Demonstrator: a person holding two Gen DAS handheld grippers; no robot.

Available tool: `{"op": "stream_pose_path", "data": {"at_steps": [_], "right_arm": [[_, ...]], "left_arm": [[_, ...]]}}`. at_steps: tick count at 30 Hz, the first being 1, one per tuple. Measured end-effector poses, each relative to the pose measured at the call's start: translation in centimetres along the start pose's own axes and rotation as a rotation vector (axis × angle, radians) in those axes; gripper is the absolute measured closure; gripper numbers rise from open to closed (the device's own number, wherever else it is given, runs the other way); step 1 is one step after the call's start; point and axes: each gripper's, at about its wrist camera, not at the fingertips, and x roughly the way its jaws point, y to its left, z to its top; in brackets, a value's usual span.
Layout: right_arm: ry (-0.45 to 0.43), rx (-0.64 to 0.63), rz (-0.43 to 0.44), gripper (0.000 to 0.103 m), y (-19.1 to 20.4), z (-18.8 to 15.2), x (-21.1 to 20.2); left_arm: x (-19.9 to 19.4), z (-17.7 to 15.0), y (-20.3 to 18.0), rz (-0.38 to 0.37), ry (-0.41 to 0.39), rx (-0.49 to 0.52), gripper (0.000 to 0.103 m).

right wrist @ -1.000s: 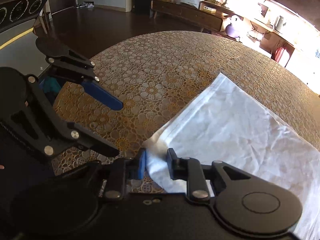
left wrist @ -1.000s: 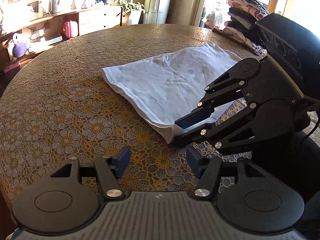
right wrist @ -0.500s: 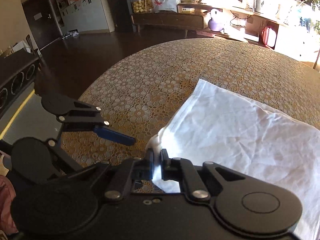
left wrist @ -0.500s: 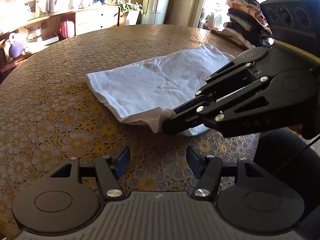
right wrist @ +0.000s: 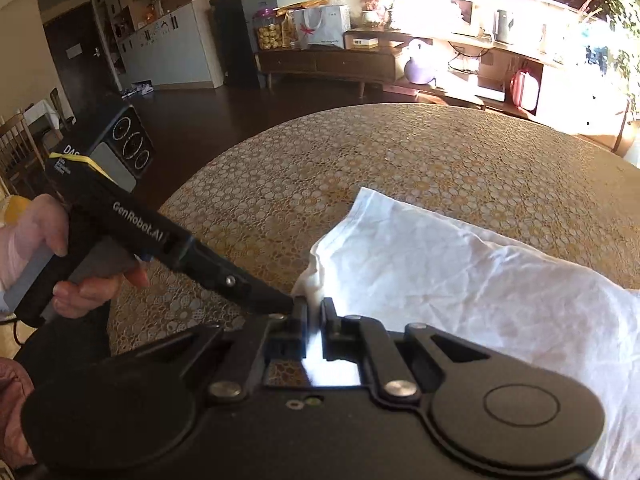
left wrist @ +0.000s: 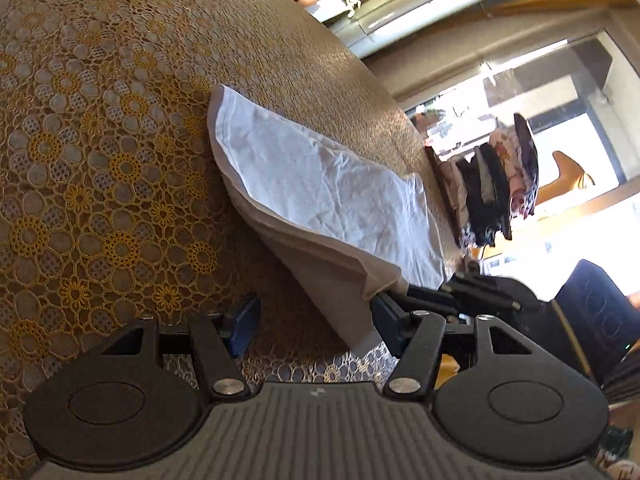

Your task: Fold clothes

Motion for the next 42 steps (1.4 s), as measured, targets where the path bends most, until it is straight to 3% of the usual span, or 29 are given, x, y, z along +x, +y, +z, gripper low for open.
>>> {"op": "stream_pose_path", "data": {"at_steps": [2,11,14,18,23,24,25,26,28,33,36,42], "right_arm": [[-0.003,0.007,0.006,0.000,-0.3,-0.1,-0.1],[-0.021,-0.030,0.040,0.000,1.0,-0.3,-0.3],[-0.023,-0.017,0.037,0.000,0.8,-0.5,-0.3],[-0.030,-0.027,0.054,0.000,1.0,-0.6,-0.4],[-0.047,-0.053,0.055,0.000,1.6,-0.5,-0.4],[-0.044,-0.057,0.054,0.000,1.6,-0.6,-0.3],[-0.041,-0.060,0.054,0.000,1.5,-0.7,-0.2],[-0.039,-0.061,0.054,0.000,1.4,-0.9,-0.2],[-0.032,-0.066,0.060,0.000,1.2,-1.1,-0.1],[0.001,-0.136,0.068,0.000,-0.7,-1.5,-1.6],[0.043,-0.242,0.013,0.000,-3.4,-1.4,-2.4],[0.212,-0.483,-0.011,0.000,-8.3,-0.6,-0.9]], "left_arm": [[-0.1,0.5,0.5,-0.027,-0.018,-0.042,0.042],[3.5,2.4,0.4,-0.007,-0.010,-0.132,0.039],[3.6,2.7,0.2,-0.092,-0.008,-0.165,0.039],[4.1,2.6,-0.2,-0.031,0.009,-0.130,0.034],[5.0,2.8,0.1,0.022,-0.006,-0.126,0.037],[5.1,2.8,-0.1,0.038,-0.008,-0.116,0.051],[5.3,2.9,-0.5,0.057,-0.004,-0.096,0.072],[5.6,3.0,-0.9,0.076,-0.001,-0.075,0.076],[5.8,3.0,-1.7,0.133,-0.017,-0.018,0.094],[6.1,2.8,-3.7,0.283,-0.052,0.113,0.098],[5.9,2.7,-4.6,0.307,-0.049,0.160,0.098],[5.6,2.7,-6.6,0.357,-0.068,0.204,0.098]]}}
